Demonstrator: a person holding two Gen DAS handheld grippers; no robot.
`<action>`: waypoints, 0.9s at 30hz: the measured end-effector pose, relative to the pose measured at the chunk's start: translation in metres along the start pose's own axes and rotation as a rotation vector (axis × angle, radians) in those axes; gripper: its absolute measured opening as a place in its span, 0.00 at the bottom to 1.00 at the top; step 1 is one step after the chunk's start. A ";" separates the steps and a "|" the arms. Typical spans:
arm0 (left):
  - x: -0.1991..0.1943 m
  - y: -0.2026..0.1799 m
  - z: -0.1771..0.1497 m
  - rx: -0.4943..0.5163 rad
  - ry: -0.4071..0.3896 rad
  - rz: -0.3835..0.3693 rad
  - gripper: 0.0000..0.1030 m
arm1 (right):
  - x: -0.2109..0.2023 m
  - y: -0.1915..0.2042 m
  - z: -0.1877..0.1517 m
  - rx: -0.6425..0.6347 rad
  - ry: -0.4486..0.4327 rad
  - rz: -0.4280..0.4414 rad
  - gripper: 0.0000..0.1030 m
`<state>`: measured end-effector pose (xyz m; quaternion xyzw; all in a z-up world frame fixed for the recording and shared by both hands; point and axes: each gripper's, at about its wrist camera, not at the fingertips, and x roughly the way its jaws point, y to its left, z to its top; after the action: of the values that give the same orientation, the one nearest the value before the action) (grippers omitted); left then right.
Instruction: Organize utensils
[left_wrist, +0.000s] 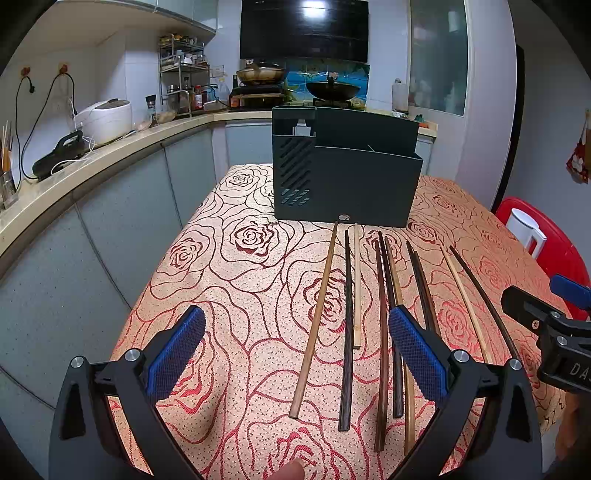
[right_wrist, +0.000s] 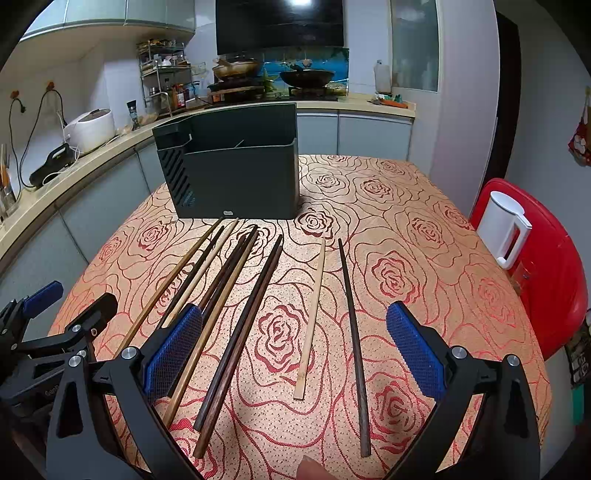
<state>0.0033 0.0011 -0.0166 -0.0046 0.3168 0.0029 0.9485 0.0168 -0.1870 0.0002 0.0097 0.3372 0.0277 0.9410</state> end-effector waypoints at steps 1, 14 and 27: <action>0.000 0.000 0.000 0.000 -0.001 -0.001 0.93 | 0.000 0.000 0.000 0.000 0.001 0.000 0.95; 0.000 0.000 0.000 0.000 -0.001 -0.001 0.93 | 0.000 0.000 0.000 0.001 0.002 0.001 0.95; 0.000 0.000 0.000 0.001 0.000 -0.002 0.93 | 0.001 0.003 -0.002 -0.002 0.007 -0.002 0.95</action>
<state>0.0032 0.0015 -0.0166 -0.0045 0.3169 0.0017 0.9485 0.0164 -0.1842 -0.0020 0.0083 0.3405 0.0274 0.9398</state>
